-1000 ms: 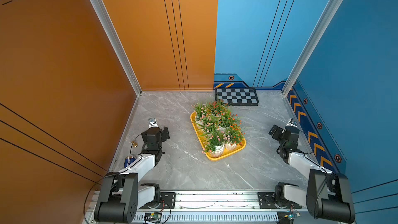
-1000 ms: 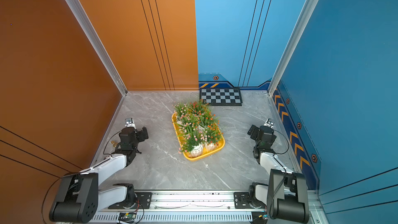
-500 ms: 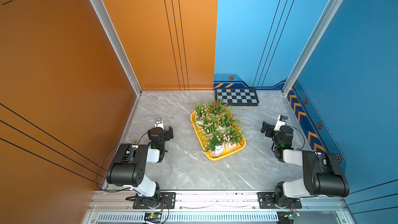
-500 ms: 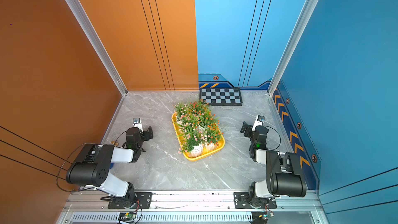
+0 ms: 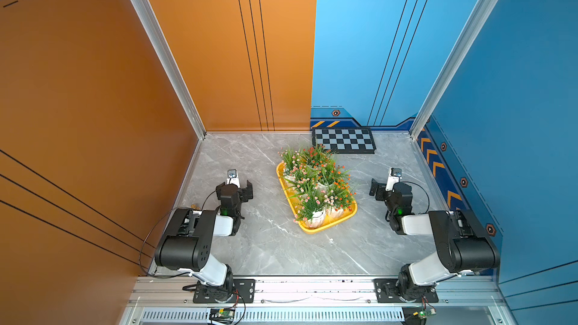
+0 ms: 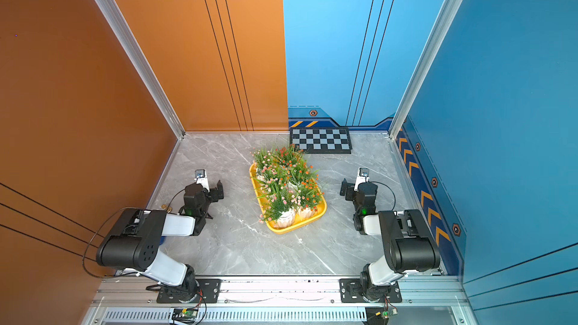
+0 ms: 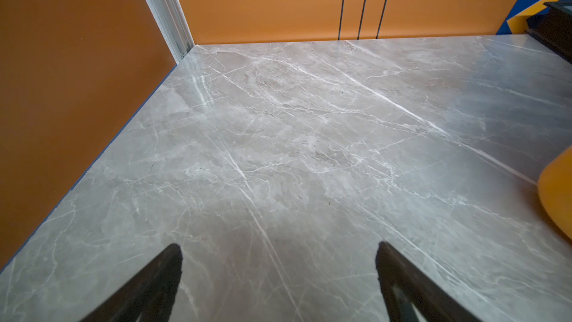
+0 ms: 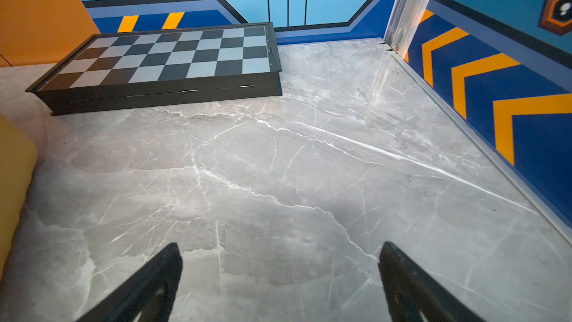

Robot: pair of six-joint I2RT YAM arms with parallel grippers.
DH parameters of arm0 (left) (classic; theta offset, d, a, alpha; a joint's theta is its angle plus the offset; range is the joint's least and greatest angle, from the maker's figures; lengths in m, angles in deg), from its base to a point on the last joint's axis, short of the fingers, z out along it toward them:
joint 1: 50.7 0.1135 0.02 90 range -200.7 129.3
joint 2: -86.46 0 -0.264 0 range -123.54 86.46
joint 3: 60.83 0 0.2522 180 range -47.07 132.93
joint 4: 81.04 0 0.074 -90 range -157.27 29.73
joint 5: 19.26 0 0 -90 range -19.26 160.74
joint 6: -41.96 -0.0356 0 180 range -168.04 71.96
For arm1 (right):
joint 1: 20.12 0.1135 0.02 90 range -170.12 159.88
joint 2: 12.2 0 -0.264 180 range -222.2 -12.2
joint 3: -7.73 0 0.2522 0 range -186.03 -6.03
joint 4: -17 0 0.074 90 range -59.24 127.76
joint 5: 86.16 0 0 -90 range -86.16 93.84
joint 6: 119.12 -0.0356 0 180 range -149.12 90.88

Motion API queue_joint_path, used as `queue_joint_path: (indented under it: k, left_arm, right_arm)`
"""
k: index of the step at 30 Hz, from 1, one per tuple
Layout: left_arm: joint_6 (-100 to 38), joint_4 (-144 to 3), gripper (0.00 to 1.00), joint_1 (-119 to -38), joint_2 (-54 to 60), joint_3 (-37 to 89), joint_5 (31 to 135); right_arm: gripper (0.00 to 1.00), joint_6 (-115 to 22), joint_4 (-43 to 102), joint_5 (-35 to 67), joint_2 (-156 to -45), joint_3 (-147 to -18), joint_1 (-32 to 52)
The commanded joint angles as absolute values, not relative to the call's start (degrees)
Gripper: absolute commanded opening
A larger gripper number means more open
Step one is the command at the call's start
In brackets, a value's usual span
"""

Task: Put the potted gypsophila into the storage box
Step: Reset both arms

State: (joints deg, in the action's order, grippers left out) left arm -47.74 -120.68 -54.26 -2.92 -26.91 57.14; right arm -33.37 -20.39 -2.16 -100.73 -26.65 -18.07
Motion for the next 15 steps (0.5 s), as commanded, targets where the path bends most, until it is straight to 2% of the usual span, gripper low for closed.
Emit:
queue_joint_path:
  k: [1,11,15]
  left_arm:
    - [-49.1,-122.0,0.98,-54.7,-3.2,-26.0,56.1]
    - [-49.3,-121.9,0.98,-54.8,-3.4,-26.0,56.2]
    - [-48.0,-119.3,0.98,-52.3,-3.2,-24.9,61.1]
  right_arm:
    - [1.0,-32.4,-20.8,-4.9,-100.7,-27.5,-18.2]
    - [1.0,-32.5,-20.9,-4.8,-100.7,-27.4,-18.2]
    - [1.0,-32.5,-20.9,-4.9,-100.7,-27.5,-18.2]
